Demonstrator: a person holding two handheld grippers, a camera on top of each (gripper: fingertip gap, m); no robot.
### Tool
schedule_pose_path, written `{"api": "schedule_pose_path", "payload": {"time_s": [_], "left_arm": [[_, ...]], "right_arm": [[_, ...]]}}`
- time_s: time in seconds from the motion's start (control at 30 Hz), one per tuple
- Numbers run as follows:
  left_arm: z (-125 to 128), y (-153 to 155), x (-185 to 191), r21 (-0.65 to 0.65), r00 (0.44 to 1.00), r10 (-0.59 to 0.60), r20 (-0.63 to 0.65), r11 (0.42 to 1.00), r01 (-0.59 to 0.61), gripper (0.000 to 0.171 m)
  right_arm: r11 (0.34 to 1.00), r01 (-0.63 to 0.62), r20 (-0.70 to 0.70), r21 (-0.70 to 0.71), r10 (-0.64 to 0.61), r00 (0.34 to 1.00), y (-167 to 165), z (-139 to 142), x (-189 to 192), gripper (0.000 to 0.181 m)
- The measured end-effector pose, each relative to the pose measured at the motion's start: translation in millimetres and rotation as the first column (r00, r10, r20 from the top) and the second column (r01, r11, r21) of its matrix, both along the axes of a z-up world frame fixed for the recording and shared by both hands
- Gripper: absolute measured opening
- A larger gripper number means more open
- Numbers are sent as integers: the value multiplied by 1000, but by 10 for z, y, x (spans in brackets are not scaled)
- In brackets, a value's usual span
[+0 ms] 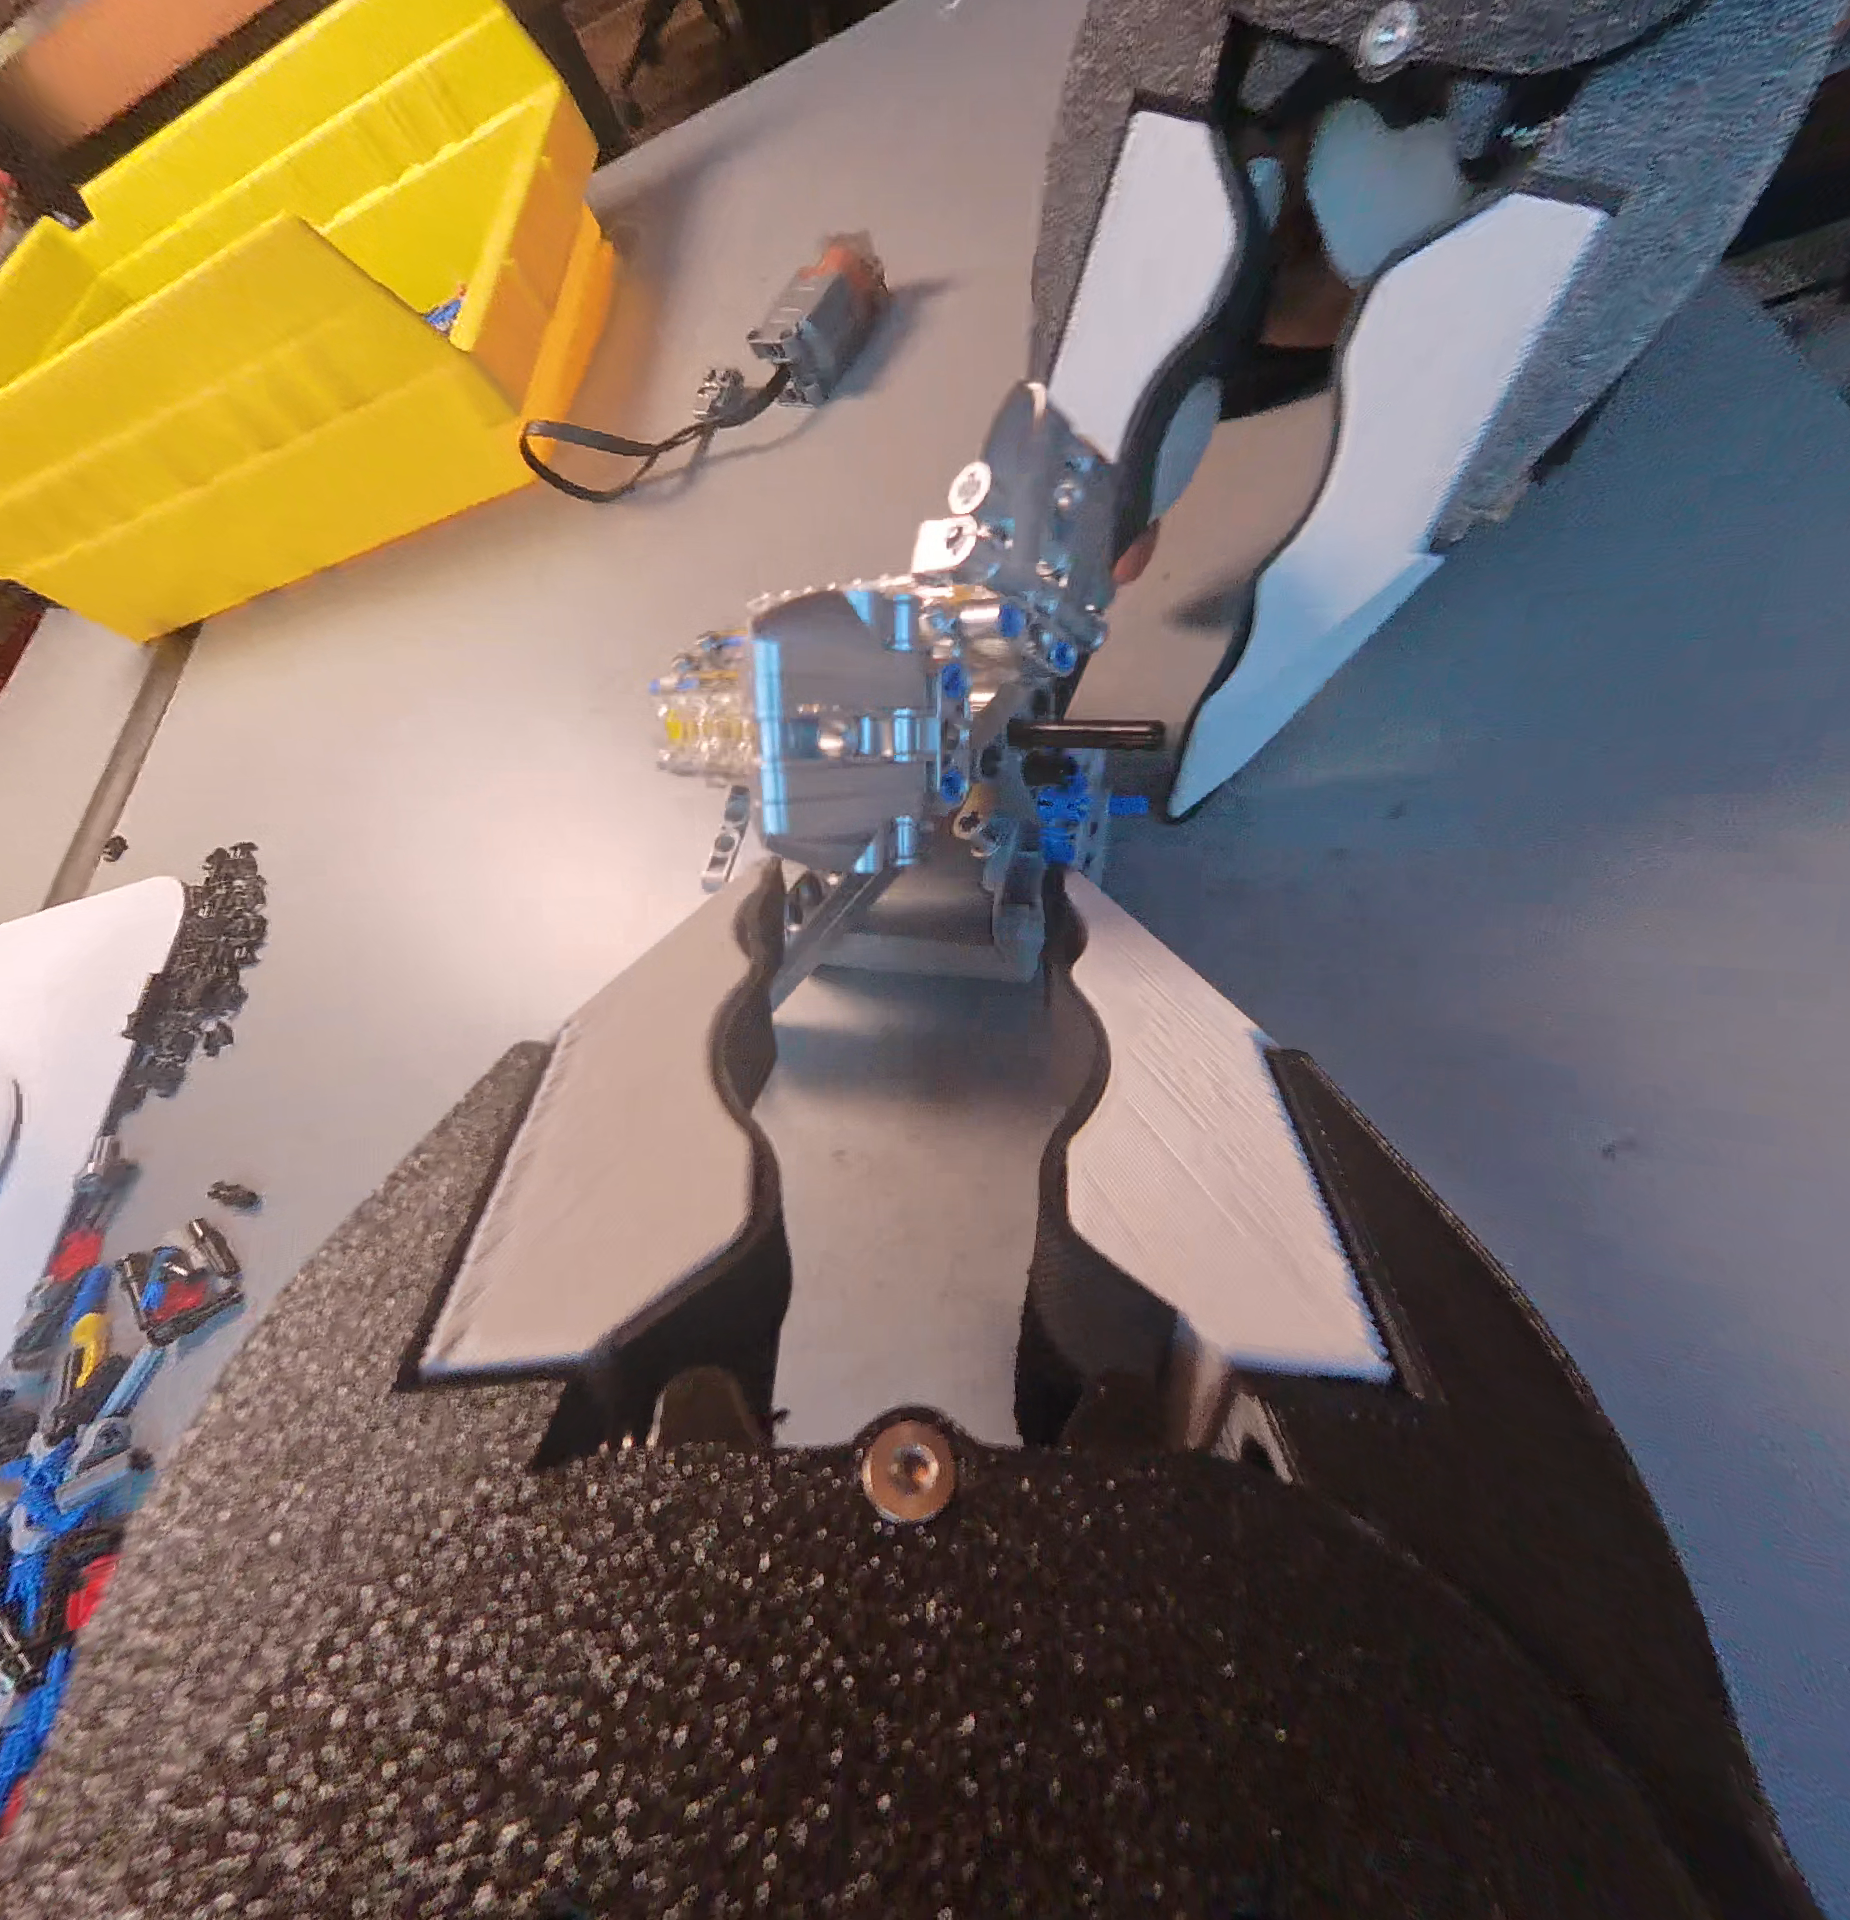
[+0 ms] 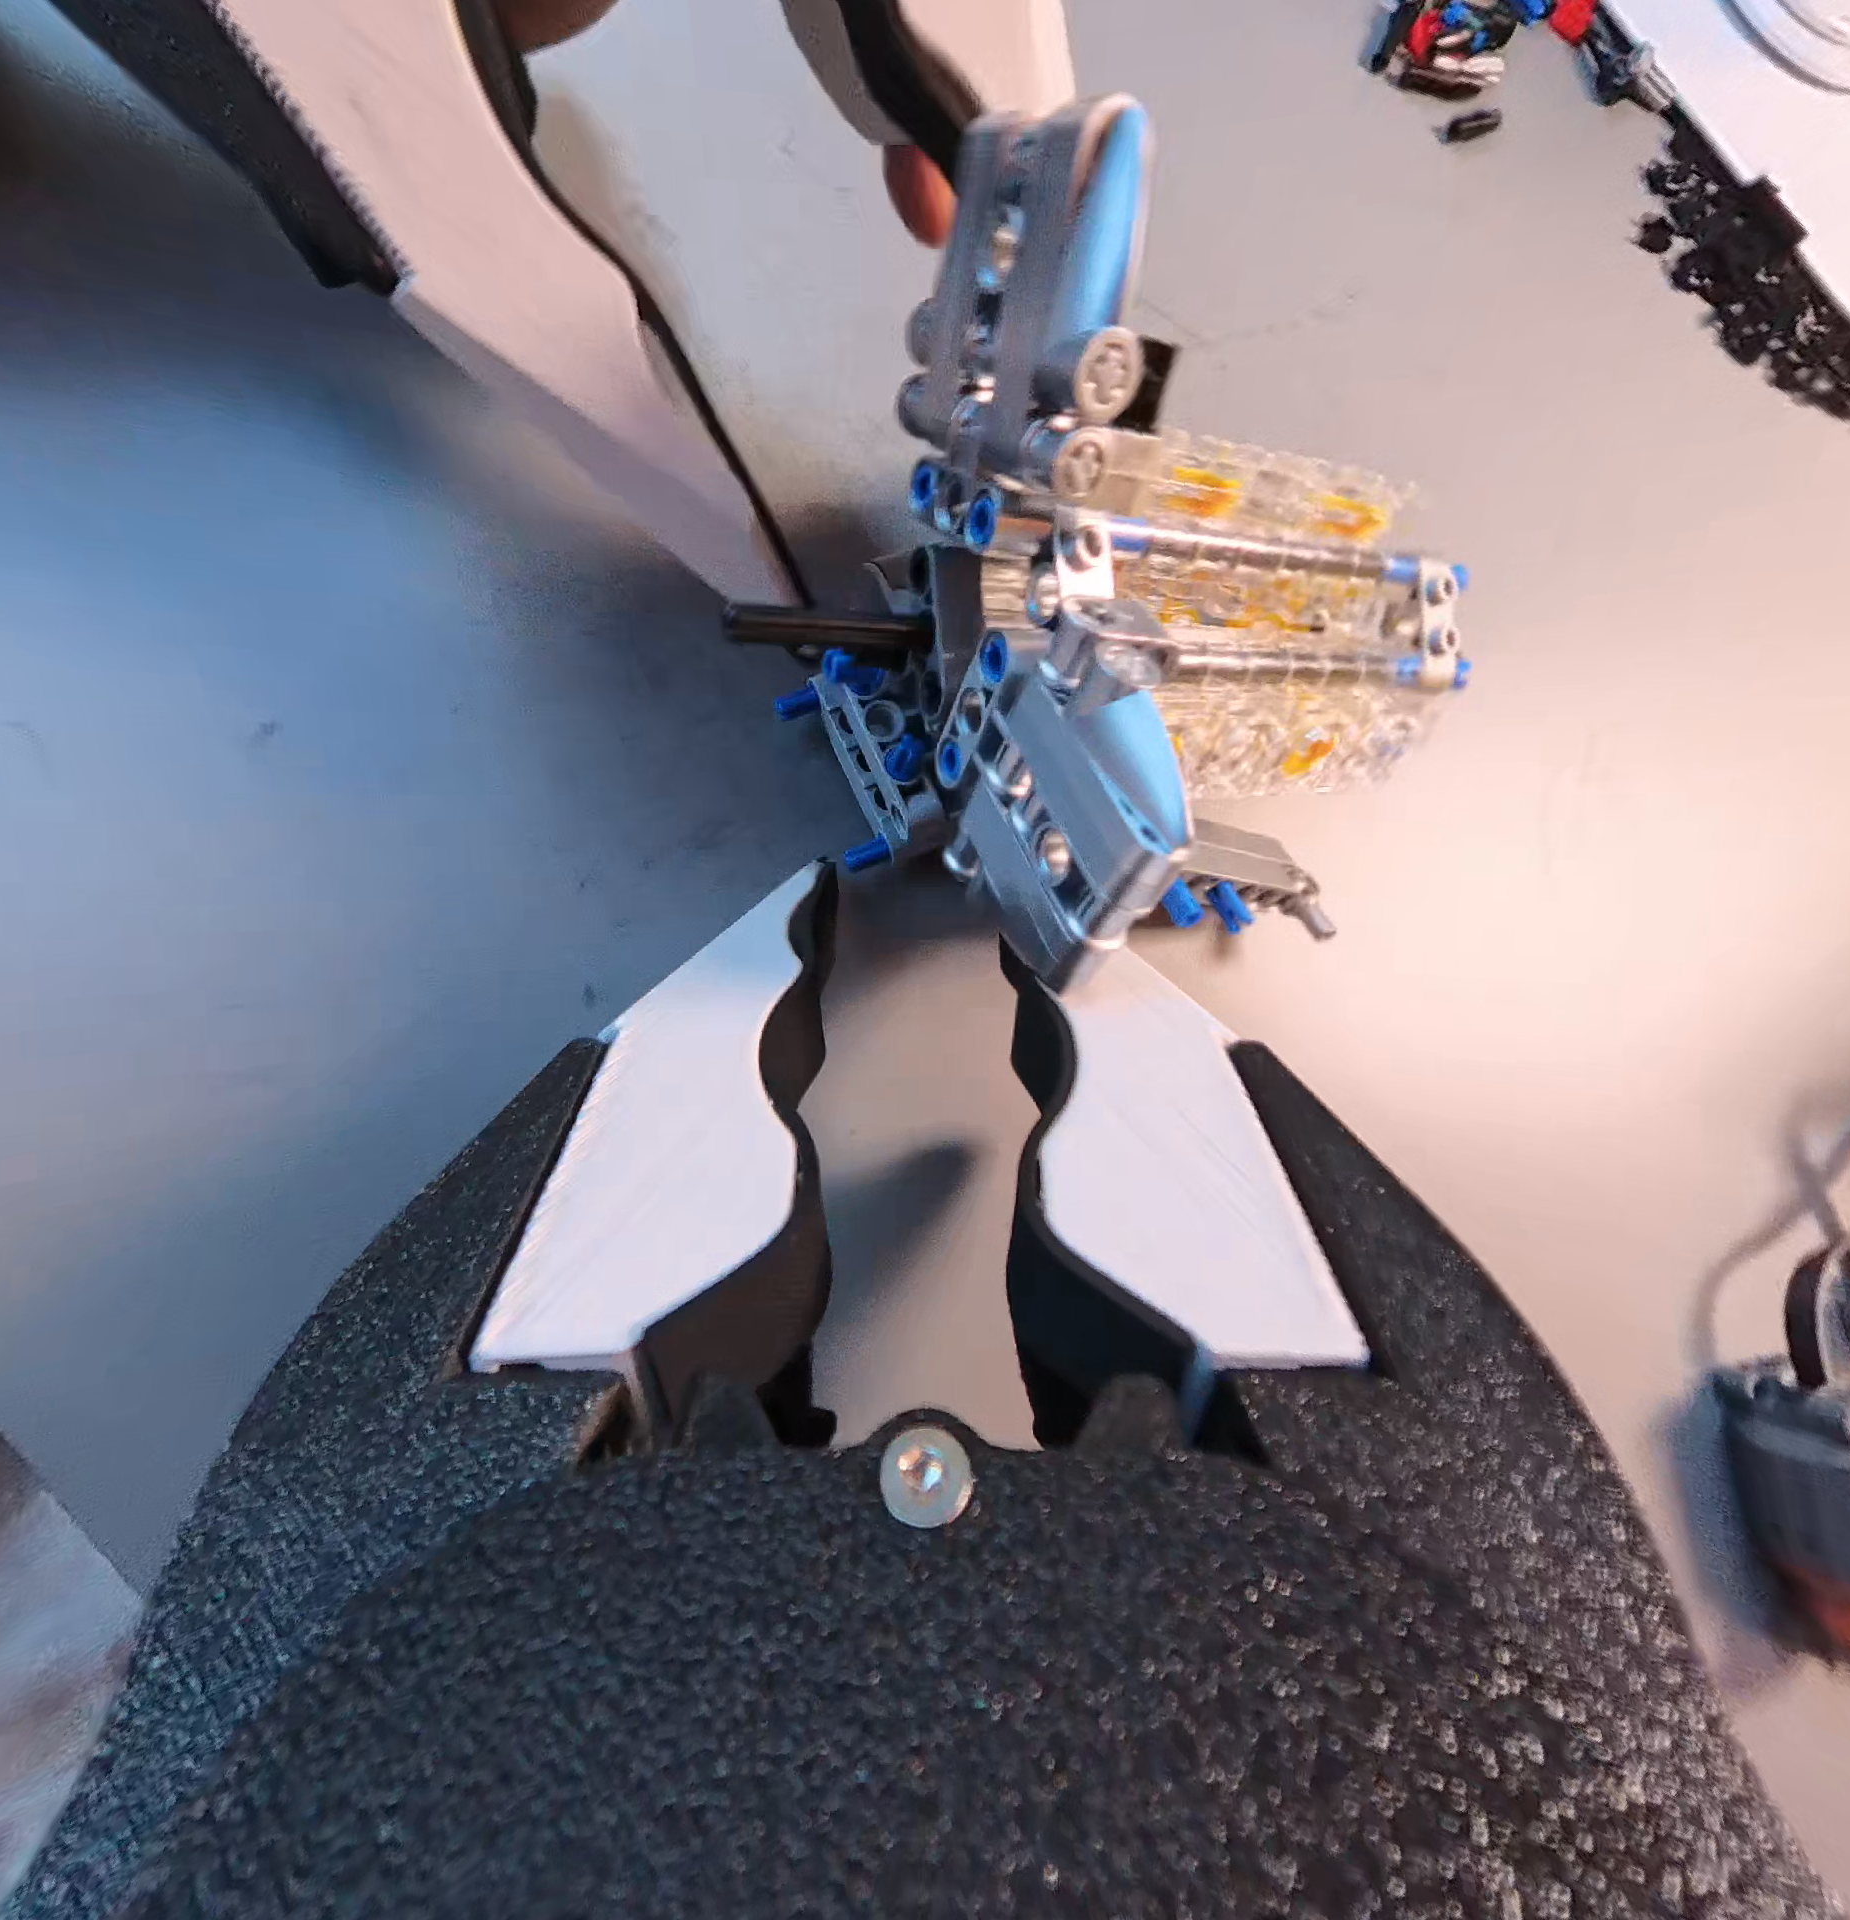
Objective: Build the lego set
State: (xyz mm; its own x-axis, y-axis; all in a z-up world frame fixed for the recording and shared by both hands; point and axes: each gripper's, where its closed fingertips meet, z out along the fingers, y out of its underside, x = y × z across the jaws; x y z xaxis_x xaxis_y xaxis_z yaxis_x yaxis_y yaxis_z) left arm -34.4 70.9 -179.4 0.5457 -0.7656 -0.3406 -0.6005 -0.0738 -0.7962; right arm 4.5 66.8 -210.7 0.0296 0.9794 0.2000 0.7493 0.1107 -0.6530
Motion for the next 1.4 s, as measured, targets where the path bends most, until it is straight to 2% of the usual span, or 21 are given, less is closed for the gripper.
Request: {"api": "schedule_pose_path", "payload": {"time_s": [0.07,0.17,0.3,0.43,0.53,0.63,0.67,0.73,0.83,1.13,1.4], "left_arm": [[-8,-19,13,3,1000,3,1,1000,-3,48],[-12,-16,-13,7,999,31,14,999,-31,43],[24,-44,-86,21,995,86,41,996,-87,40],[177,-177,-115,17,983,119,138,992,-122,40],[371,-137,-114,17,960,140,243,989,-149,39],[374,-51,-117,-86,935,183,305,983,-164,31],[311,-51,-111,-136,934,189,302,979,-154,30],[236,-37,-137,-150,937,203,286,975,-166,29],[247,-51,-76,-154,933,186,309,978,-144,19],[400,-120,-1,-134,933,142,331,986,-102,18],[293,-180,-16,-145,948,140,286,984,-102,15]], "right_arm": [[996,-87,28,12,87,996,26,3,-38,29],[975,-186,79,117,178,981,214,0,-80,28],[956,-292,81,36,289,954,212,-6,-57,32],[956,-291,-38,-25,290,956,225,198,65,38],[961,-277,-144,-13,272,951,274,363,40,38],[954,-297,-216,-38,282,935,195,465,-68,28],[955,-294,-222,-43,278,935,188,471,-97,21],[952,-301,-234,-55,281,931,167,480,-137,19],[947,-311,-235,-82,285,929,174,489,-148,18],[922,-357,-261,-148,312,914,115,624,-73,16],[921,-368,-225,-129,335,915,40,537,-64,10]]}}
